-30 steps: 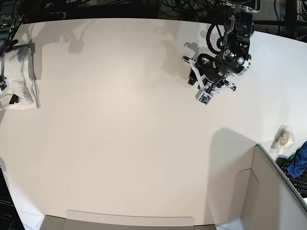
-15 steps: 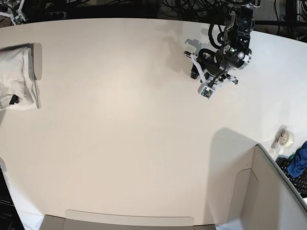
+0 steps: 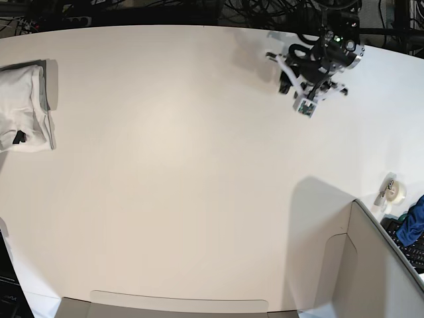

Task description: Layout the t-shirt on the table in an organized manner, then fold the t-shirt properly

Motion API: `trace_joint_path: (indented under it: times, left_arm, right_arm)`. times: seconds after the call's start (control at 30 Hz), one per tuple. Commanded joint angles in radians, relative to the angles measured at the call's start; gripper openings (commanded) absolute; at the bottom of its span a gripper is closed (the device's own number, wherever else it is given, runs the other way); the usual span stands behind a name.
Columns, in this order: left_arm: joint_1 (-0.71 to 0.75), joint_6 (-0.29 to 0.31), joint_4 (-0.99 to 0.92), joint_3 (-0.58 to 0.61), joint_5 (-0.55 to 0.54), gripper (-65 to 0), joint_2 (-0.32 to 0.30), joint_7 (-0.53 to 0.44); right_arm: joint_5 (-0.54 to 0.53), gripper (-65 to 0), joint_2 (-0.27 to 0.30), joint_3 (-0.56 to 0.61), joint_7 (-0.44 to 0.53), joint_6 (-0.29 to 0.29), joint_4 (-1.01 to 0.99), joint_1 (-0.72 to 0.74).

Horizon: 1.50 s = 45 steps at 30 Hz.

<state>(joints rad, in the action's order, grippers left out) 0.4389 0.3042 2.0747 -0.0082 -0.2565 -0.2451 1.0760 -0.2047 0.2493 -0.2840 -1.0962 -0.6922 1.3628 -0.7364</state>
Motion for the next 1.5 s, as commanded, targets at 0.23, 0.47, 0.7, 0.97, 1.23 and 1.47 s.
trace_joint_path:
  times: [0.23,0.47,0.7,0.97,1.23,1.47]
  left_arm:
    - [0.377,0.003,0.021,-0.140,-0.014,-45.2,-0.036,-0.190]
    - [0.538,0.002,0.010,-0.129,-0.016,-45.2,-0.026,-0.221]
    - [0.418,0.002,-0.334,-0.031,-0.016,-45.2,0.000,-0.236]
    - [0.239,0.000,-0.811,0.093,-0.014,-45.2,0.045,-0.472]
    - [-0.016,-0.001,-1.316,0.172,-0.014,-45.2,0.103,-0.701]
    - [-0.208,-0.003,-1.698,0.175,-0.010,-45.1,0.174,-0.980]
  right_arm:
    - [0.087,-65.0,-0.018,0.102,0.100,-0.006,-0.340,0.249]
    - [0.208,-65.0,-0.090,0.151,0.189,-0.006,-0.506,0.394]
    - [0.311,-65.0,-0.146,0.145,0.187,-0.006,-0.669,0.516]
    - [0.327,-65.0,-0.189,0.144,0.242,0.072,-0.702,0.538]
    - [0.330,-65.0,-0.190,0.150,0.618,0.269,-1.001,0.593]
    - [0.331,-65.0,-0.264,0.150,0.813,0.340,-1.199,0.653]
